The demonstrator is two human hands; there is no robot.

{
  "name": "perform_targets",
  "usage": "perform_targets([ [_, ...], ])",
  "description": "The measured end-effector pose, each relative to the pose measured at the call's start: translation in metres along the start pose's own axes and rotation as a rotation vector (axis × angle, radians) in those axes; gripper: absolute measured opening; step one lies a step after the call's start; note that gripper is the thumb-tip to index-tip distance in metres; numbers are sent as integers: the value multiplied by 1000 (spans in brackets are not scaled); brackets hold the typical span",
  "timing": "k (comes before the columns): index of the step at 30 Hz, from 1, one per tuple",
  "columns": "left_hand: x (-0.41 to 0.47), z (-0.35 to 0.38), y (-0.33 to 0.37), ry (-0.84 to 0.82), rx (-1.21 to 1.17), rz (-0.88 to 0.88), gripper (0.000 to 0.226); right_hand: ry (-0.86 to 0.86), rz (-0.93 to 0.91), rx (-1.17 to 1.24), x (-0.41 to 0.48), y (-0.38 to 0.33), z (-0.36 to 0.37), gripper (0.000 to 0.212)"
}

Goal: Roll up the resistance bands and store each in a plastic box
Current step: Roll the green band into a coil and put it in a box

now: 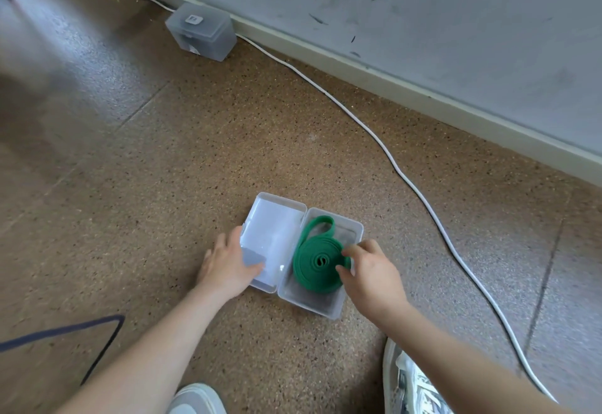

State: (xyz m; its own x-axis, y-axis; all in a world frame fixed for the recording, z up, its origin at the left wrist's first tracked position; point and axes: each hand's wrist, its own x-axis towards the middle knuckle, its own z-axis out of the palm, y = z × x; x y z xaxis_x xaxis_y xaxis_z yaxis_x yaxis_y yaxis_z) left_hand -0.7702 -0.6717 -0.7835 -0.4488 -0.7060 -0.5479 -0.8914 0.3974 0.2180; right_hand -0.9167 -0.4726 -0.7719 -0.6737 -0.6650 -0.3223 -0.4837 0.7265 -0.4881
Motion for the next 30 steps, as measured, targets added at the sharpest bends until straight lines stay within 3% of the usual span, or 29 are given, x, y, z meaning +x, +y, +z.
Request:
perform_targets([
  [5, 6, 2, 0, -44, -187, -94, 72, -155, -81, -320, -2, -3, 4, 35],
  [8, 8, -6, 1, 27, -261, -141, 31, -227, -72, -332, -3, -6, 6, 37],
  [10, 5, -23, 6, 35, -259, -113, 16, -241, -80, -263, -2, -4, 4, 35],
  [14, -15, -67, 32, -121, -258, 76, 16, -206, 94, 327, -6, 2, 4, 42],
  [17, -41, -56, 62, -302, -103, 196, 38, -185, 275, 851, -13, -5, 11, 51],
  [21, -57, 12, 75, -208, 377, 251, 90, -207, 418, 1214, -15, -15, 22, 47],
  [23, -60, 28, 76, -133, 445, 224, 93, -207, 523, 1354, -16, -15, 21, 43],
  [27, -58, 35, 74, -46, 458, 208, 85, -229, 505, 1238, -16, -10, 14, 56],
  [30, -47, 18, 68, -80, 400, 230, 80, -185, 199, 666, -13, -4, 8, 79],
])
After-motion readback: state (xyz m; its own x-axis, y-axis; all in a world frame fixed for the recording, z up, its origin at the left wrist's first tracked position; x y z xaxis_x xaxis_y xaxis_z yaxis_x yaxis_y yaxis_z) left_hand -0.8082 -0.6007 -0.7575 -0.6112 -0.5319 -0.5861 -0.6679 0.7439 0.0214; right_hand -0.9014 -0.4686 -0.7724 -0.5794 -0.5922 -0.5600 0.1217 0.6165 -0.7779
